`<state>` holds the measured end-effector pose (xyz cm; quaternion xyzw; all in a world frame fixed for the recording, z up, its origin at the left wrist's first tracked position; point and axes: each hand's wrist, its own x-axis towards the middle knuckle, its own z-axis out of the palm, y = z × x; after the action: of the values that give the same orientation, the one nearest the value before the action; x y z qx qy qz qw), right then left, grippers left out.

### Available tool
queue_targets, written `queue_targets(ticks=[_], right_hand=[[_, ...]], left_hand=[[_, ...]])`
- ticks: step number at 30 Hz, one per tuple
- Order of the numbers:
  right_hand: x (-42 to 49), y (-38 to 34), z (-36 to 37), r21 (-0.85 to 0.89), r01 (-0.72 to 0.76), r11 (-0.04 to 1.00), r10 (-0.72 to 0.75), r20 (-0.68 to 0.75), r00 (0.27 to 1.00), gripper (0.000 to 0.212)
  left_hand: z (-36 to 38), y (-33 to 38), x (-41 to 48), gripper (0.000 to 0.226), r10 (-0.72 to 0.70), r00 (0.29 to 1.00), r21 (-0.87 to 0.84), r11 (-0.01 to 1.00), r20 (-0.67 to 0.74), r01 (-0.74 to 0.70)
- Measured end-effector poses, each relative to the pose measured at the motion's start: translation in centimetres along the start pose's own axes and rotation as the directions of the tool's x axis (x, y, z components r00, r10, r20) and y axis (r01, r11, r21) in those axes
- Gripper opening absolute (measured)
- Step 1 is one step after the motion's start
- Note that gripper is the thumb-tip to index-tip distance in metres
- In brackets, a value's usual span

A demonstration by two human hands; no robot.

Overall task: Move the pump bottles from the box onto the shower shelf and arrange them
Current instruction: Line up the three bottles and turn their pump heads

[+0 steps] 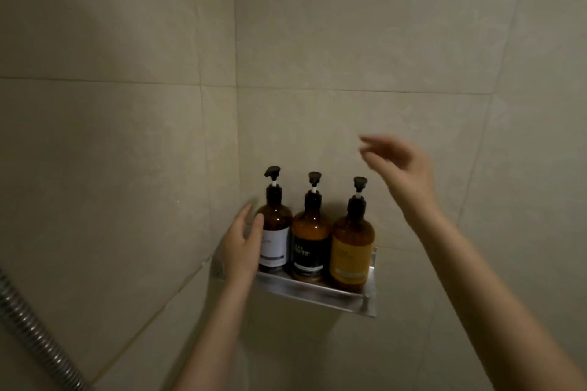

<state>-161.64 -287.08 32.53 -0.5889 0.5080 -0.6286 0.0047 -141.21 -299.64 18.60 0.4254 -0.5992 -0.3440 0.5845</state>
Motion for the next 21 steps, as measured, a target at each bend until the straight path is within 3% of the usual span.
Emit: queue_targets(ticks=[2, 4, 7, 11, 15, 21], right_hand=[[-3.8, 3.1, -1.3, 0.031, -0.163, 0.986, 0.165, -0.056, 0.985, 0.025], [-6.9, 6.0, -1.4, 0.015, -0.324, 0.946, 0.324, 0.001, 0.946, 0.029], [-9.8, 8.6, -0.5, -0.023, -0.455, 0.890, 0.453, 0.141, 0.880, 0.053], [-10.6, 9.3, 0.5, -0.018, -0.434, 0.901, 0.423, 0.254, 0.870, 0.064], [-10.9, 9.4, 1.2, -0.090, -0.431, 0.898, 0.439, 0.116, 0.891, 0.068], [-11.0, 9.6, 1.3, -0.080, -0.438, 0.895, 0.444, 0.086, 0.892, 0.070]], left_hand=[[-0.3, 0.0, 0.7, 0.046, -0.019, 0.995, -0.076, 0.997, 0.098, 0.026], [-0.2, -0.3, 1.1, 0.043, -0.050, 0.983, -0.143, 0.987, 0.176, 0.076], [0.1, -1.1, 1.3, 0.041, -0.103, 0.971, -0.240, 0.958, 0.215, 0.154], [-0.1, -1.1, 1.3, 0.044, -0.134, 0.958, -0.308, 0.928, 0.254, 0.211], [-0.4, -1.0, 1.3, 0.045, -0.133, 0.953, -0.334, 0.915, 0.274, 0.224], [-0.4, -0.9, 1.2, 0.046, -0.135, 0.950, -0.353, 0.906, 0.283, 0.234]])
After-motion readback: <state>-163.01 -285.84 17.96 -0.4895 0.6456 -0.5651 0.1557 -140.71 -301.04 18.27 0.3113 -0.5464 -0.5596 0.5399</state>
